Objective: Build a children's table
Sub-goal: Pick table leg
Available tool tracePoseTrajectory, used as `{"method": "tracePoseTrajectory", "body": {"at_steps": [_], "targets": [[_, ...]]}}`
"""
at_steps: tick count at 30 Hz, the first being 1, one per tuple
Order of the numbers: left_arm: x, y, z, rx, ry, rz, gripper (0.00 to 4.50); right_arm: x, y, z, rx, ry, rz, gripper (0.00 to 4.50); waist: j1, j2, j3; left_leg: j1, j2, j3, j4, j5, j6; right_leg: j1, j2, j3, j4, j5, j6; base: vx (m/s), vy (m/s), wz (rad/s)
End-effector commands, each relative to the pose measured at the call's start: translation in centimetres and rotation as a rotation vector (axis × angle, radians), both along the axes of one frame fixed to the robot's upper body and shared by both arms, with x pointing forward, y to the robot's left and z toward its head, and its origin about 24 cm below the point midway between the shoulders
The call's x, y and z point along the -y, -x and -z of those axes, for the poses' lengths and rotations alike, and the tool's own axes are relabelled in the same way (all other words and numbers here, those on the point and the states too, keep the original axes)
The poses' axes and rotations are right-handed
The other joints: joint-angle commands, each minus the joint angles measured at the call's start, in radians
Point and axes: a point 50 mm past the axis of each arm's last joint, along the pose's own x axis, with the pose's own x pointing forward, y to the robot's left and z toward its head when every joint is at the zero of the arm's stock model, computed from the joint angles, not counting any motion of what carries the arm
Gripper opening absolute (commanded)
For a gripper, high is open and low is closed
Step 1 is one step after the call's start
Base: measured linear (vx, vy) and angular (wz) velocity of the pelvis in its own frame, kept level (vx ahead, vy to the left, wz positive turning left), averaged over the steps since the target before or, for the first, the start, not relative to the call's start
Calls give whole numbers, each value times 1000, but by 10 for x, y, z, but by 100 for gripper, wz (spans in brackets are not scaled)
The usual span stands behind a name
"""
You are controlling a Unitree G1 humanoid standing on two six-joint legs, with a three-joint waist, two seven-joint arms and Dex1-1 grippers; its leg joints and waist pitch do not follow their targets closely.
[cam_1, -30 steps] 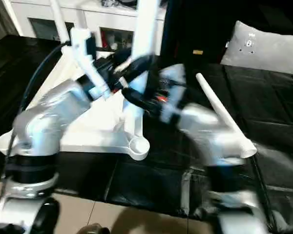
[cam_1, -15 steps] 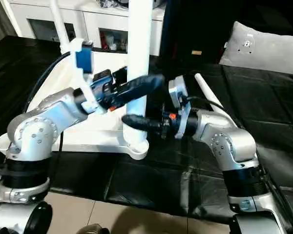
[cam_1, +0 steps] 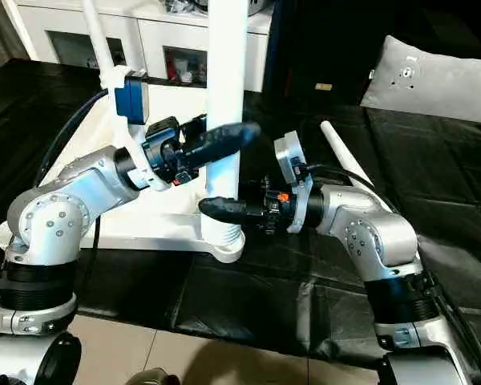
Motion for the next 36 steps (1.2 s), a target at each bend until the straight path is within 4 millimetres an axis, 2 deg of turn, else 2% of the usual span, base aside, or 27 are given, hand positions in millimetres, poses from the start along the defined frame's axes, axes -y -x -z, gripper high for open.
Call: {"method": "tracePoseTrajectory", "body": {"at_steps": [1, 3, 4, 6, 11, 12, 21, 26, 27, 32, 33, 36], "targets": [[3, 3, 0, 12, 2, 35, 251, 2, -3, -4, 16, 13, 12, 193, 0, -4, -68, 22, 73, -22, -67, -88, 42, 47, -88, 46, -66, -44, -266, 0, 0, 0], [3, 3, 0, 11, 0, 33, 245, 2, -3, -4, 17, 13, 13, 193, 0, -4, -68, 21, 73, -23, -66, -86, 44, 48, -88, 46, -65, -41, -267, 0, 0, 0], [2, 3, 0, 8, 0, 27, 245, 2, -3, -4, 17, 12, 15, 193, 0, -1, -68, 22, 73, -23, -67, -90, 43, 47, -89, 46, -66, -46, -267, 0, 0, 0], [2, 2, 1, 3, -1, 20, 219, 2, -4, -4, 18, 13, 19, 193, 0, -3, -67, 22, 74, -23, -67, -95, 40, 47, -89, 46, -67, -52, -267, 0, 0, 0], [0, 2, 3, 1, -12, 7, 193, 1, -5, -4, 21, 4, 29, 193, 1, -3, -68, 22, 74, -23, -67, -93, 38, 47, -89, 45, -65, -50, -267, 0, 0, 0], [0, 2, 2, 2, -15, 4, 191, 1, -5, -4, 21, 4, 30, 193, 1, -7, -68, 22, 74, -23, -67, -92, 40, 47, -89, 45, -65, -50, -267, 0, 0, 0], [0, 2, 4, -2, -14, -15, 189, 0, -10, -4, 32, 13, 68, 193, 1, -3, -68, 22, 73, -23, -66, -87, 39, 47, -89, 45, -64, -47, -267, 0, 0, 0], [-1, -4, 5, -14, -20, -83, 189, 2, -12, -3, 39, 21, 95, 193, 1, -6, -69, 22, 74, -23, -66, -87, 37, 48, -89, 45, -63, -42, -267, 0, 0, 0], [-1, -5, 6, -18, -21, -95, 189, 2, -13, -2, 42, 23, 103, 193, 0, -11, -68, 21, 73, -22, -65, -85, 41, 48, -90, 46, -63, -45, -268, 0, 0, 0], [-4, -7, 7, -33, -11, -139, 189, 1, -22, -1, 23, 19, 180, 193, -2, -8, -68, 21, 73, -22, -65, -83, 39, 47, -89, 46, -65, -61, -261, 0, 0, 0], [-5, -8, 8, -32, -16, -159, 189, 1, -22, -1, 21, 19, 181, 249, -2, -8, -69, 22, 73, -21, -65, -81, 39, 47, -88, 45, -64, -56, -261, 0, 0, 0], [-9, -15, 6, -44, -6, -233, 189, 3, -23, -3, 15, -2, 192, 272, -2, -5, -68, 23, 72, -21, -65, -85, 32, 45, -87, 46, -65, -55, -257, 0, 0, 0]]}}
